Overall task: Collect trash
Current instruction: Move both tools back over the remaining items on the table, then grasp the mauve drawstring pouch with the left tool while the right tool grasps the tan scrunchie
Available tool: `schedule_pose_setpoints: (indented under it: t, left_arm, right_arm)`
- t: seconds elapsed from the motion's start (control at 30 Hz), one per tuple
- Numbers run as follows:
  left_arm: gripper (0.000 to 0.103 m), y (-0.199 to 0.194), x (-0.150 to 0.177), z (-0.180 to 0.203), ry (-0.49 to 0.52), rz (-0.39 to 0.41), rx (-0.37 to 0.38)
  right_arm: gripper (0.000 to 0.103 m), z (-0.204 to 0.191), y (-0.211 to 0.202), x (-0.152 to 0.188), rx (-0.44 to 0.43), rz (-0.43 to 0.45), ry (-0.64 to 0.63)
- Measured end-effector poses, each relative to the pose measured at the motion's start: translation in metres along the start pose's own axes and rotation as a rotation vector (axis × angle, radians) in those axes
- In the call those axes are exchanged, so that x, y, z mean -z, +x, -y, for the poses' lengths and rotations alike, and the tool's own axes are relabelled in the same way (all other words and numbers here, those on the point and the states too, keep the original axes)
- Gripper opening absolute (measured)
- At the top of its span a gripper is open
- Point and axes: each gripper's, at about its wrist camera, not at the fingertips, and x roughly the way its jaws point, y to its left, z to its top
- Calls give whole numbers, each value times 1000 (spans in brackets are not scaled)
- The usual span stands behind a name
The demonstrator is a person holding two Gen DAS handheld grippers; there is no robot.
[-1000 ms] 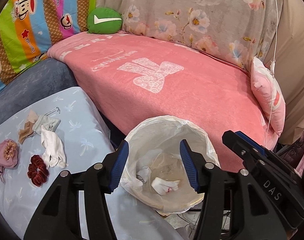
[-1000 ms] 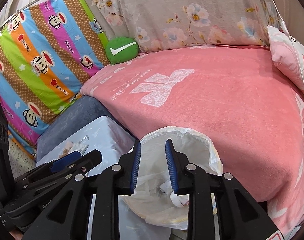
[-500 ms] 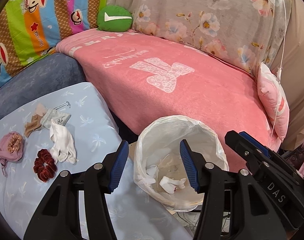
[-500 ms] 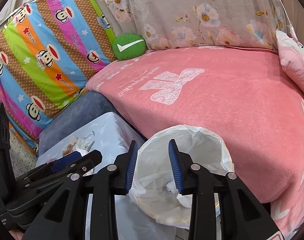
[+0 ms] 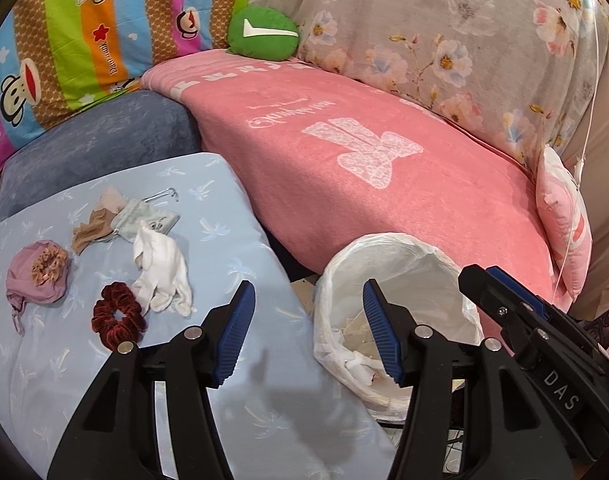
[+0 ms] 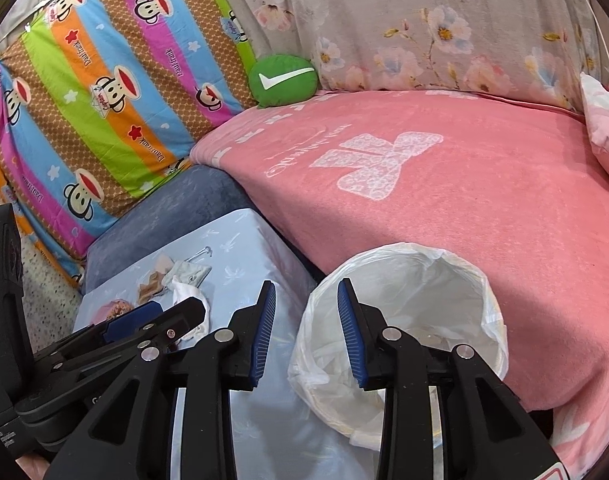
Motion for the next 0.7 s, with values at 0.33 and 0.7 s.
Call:
schedule_pose_setpoints:
  t: [0.33,0.7]
  left_arm:
    - [67,-9,6,-59,-103,9,-61]
    - [67,-24,21,-155,-267,17,-164]
  right_arm:
    - [39,-52,21,8,-50,-39,-71]
    - [40,-138,51,25,-131,-105,-185]
